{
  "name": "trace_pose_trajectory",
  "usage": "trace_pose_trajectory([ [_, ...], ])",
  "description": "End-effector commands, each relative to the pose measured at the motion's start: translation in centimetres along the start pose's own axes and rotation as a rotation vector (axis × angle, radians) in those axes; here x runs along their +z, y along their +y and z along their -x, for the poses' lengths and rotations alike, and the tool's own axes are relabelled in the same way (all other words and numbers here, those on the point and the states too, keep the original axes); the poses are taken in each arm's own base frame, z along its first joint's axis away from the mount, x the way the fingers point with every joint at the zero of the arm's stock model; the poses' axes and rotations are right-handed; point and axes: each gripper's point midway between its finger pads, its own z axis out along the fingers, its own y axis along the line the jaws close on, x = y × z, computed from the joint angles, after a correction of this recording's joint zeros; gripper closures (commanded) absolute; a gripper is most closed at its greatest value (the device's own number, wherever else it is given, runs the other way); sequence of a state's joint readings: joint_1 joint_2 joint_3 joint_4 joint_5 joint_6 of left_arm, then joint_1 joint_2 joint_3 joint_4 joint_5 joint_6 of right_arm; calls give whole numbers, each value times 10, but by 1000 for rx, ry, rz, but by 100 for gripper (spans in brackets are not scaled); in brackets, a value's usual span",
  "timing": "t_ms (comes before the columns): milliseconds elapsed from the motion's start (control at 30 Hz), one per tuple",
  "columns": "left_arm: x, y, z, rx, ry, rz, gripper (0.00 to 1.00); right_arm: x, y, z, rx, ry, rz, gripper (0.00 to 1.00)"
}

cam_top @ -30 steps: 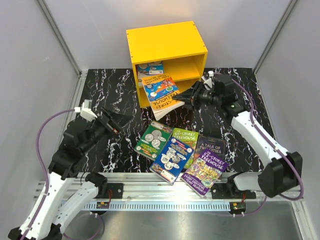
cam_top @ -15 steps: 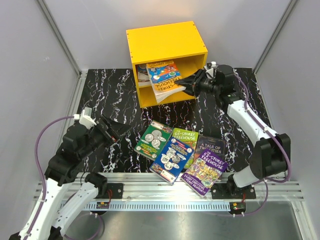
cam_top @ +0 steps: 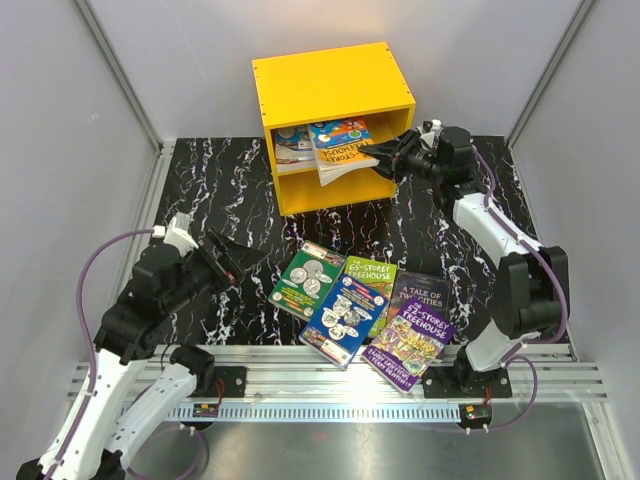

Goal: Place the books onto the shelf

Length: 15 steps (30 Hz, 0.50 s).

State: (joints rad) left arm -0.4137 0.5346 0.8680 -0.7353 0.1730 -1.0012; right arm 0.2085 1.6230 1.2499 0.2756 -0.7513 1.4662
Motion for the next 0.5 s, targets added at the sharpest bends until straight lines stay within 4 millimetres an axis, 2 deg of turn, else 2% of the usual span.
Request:
trace_pose_trajectory([
  [0, -2, -11, 2, 35, 8, -43, 1, 1, 52, 0, -114, 2, 183, 100],
  [133, -1, -8, -2, 36, 28, -35, 1, 17, 48, 8, -119, -11, 188, 100],
  [300, -3, -5, -6, 42, 47, -23, 1, 53, 47, 7, -156, -15, 157, 100],
  [333, -3, -3, -8, 41, 54, -18, 1, 57, 54, 6, -171, -20, 166, 100],
  [400, -5, -4, -8, 43, 55, -19, 1, 72, 45, 7, -162, -35, 142, 100],
  [433, -6, -2, -9, 43, 55, -12, 2, 76, 48, 6, -167, -37, 149, 100],
  [467, -7, -1, -10, 44, 58, -12, 2, 84, 40, 9, -157, -50, 133, 100],
])
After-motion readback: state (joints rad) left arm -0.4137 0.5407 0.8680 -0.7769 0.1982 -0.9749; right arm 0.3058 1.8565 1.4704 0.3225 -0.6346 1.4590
